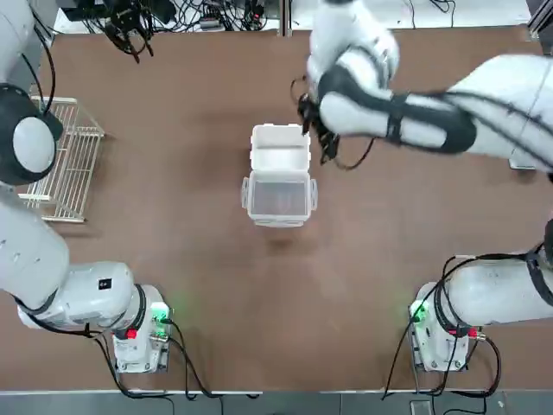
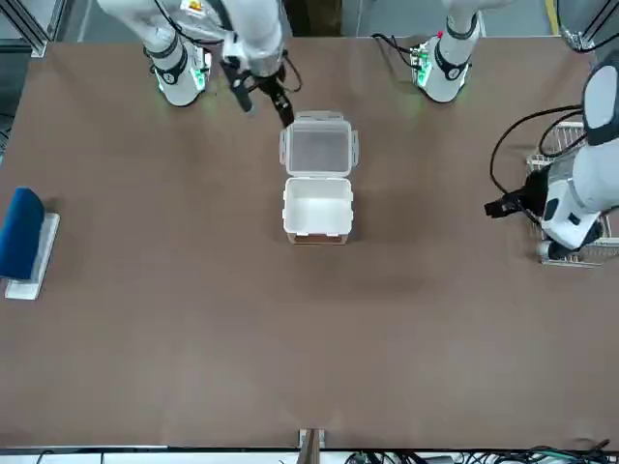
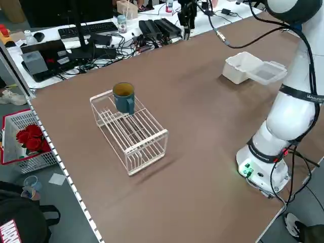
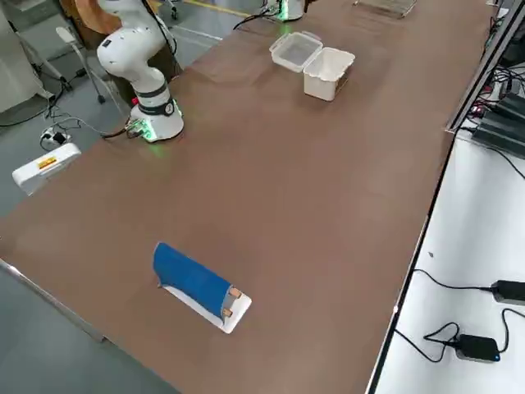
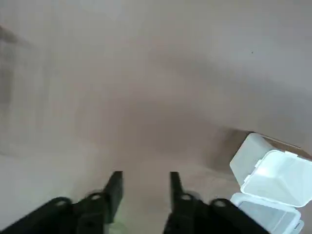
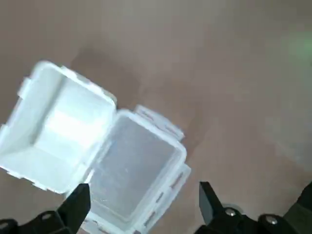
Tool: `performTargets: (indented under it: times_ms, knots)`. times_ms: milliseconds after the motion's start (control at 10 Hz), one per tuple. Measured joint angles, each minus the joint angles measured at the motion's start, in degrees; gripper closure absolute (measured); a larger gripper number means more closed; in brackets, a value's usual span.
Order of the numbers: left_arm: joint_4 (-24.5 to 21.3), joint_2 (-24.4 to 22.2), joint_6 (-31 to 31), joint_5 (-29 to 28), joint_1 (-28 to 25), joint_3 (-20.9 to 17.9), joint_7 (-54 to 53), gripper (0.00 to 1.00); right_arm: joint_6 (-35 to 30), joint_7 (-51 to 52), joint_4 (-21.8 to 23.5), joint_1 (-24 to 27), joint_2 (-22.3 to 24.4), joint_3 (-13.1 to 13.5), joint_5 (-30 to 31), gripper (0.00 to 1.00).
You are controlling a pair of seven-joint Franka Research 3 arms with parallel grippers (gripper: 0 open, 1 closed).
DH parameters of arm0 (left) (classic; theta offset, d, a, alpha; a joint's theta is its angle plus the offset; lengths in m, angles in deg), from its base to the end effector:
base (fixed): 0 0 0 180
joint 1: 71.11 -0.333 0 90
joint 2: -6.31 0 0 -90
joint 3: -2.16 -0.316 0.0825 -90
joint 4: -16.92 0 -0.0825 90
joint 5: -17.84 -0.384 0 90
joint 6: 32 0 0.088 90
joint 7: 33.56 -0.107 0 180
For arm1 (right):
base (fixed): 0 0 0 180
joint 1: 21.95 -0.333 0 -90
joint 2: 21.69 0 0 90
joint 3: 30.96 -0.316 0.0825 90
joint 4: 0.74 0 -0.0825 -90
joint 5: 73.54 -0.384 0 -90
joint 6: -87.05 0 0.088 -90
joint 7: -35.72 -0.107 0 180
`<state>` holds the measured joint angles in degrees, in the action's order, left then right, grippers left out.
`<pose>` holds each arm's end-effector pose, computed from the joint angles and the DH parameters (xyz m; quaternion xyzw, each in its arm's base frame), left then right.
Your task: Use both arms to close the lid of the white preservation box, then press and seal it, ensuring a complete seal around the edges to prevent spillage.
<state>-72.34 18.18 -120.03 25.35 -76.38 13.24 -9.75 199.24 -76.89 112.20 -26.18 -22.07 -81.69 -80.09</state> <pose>0.5959 -0.0656 0.5115 0.9771 0.1597 -0.1299 0.0537 0.3134 0.4588 0.4653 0.8639 -0.5006 -0.0559 0.0027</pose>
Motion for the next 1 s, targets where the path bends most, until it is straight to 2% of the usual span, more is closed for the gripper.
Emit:
performTargets:
  times_ms: [200,300,700,1000]
  knots:
    - [-2.21,-0.71,-2.02,0.0,0.07,1.24,2.4,0.93,8.65,-8.0,6.5,-0.21,0.0,-5.15,0.01,0.01]
    - [-3.46,-0.83,-3.67,0.0,0.12,2.22,3.76,0.99,12.74,-10.78,9.26,-0.26,0.01,-6.64,0.02,0.01]
    - [-10.9,-1.08,-13.37,0.0,0.21,4.78,9.91,0.99,25.82,-17.34,15.18,-1.48,-0.48,-7.79,0.02,0.01]
    - [-14.52,-1.8,-17.45,1.01,0.08,6.12,12.38,0.99,32.77,-18.9,18.1,-2.37,-4.22,-7.84,0.02,0.01]
